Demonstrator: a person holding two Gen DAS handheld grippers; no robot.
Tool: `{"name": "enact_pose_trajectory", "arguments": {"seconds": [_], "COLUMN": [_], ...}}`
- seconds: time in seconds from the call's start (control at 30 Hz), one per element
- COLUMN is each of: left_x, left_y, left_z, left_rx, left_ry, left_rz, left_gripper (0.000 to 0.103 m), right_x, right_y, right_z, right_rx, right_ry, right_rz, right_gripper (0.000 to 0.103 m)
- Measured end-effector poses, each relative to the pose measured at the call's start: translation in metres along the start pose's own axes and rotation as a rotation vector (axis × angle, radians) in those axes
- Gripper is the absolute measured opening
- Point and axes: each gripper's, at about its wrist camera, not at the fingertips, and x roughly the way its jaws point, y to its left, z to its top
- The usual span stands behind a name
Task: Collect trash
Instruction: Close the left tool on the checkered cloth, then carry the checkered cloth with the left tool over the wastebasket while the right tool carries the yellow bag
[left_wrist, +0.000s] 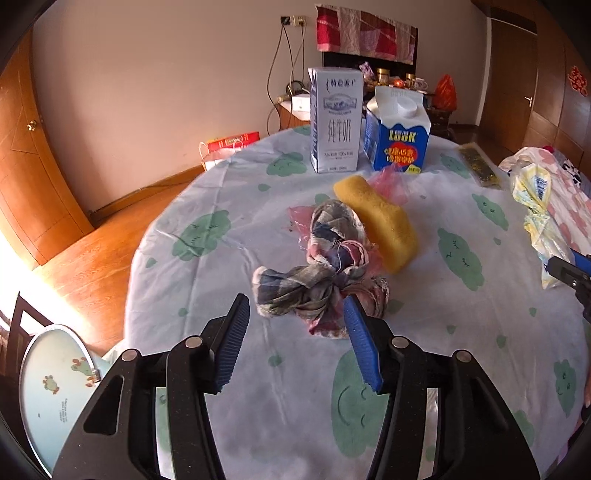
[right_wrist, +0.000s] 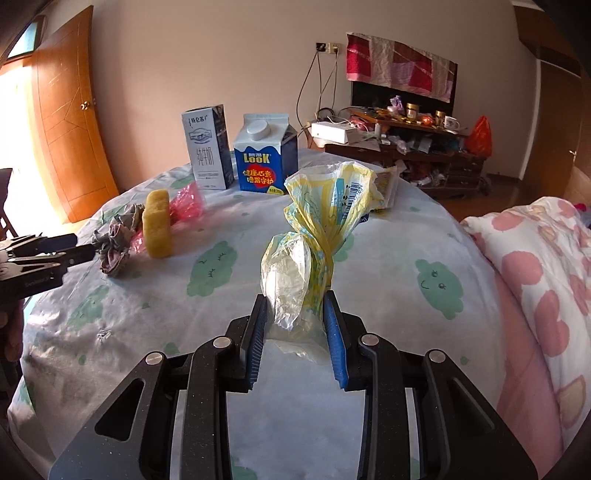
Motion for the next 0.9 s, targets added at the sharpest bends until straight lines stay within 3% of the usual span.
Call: {"name": "enact_pose_trajectory", "arguments": {"seconds": [0.03, 0.07, 0.1, 0.17, 0.37, 0.6, 0.9], "left_x": [0.006, 0.01, 0.014, 0.015, -0.007, -0.063, -0.101], "left_y": [-0.001, -0.002, -0.003, -0.005, 0.003, 0.024, 0.065], "left_z": [0.001, 0.0, 0.0, -0.002, -0.007, -0.023, -0.06], "left_rx": [0.005, 0.009, 0.012, 0.026, 0.01, -0.021, -0.06], "left_ry": [0.014, 0.03, 0.045, 0.043, 0.006, -0.089, -0.128], "left_rz": [-0.005, -0.012, -0.027, -0.034, -0.033, -0.025, 0.066], "left_gripper": [0.044, 0.026, 0.018, 0.012, 0.009, 0.009, 0.009], "right_x": [0.001, 0.001, 0.0, -0.001, -0.007, -0.02, -0.029], "right_y": [-0.001, -0.002, -0.004, -0.004, 0.003, 0.03, 0.083], "right_z": [-0.001, -0.001, -0.002, -0.002, -0.001, 0.003, 0.0], "right_rx": [0.002, 0.003, 0.003, 0.004, -0.008, -0.06, -0.157], "right_ry": [0.002, 0.003, 0.002, -0.002, -0.012, -0.051, -0.067], "right_rz": [0.004, 0.008, 0.009, 0.015, 0.022, 0.066, 0.143], "right_gripper": [0.031, 0.031, 0.031, 0.031, 0.031, 0.031, 0.031]}}
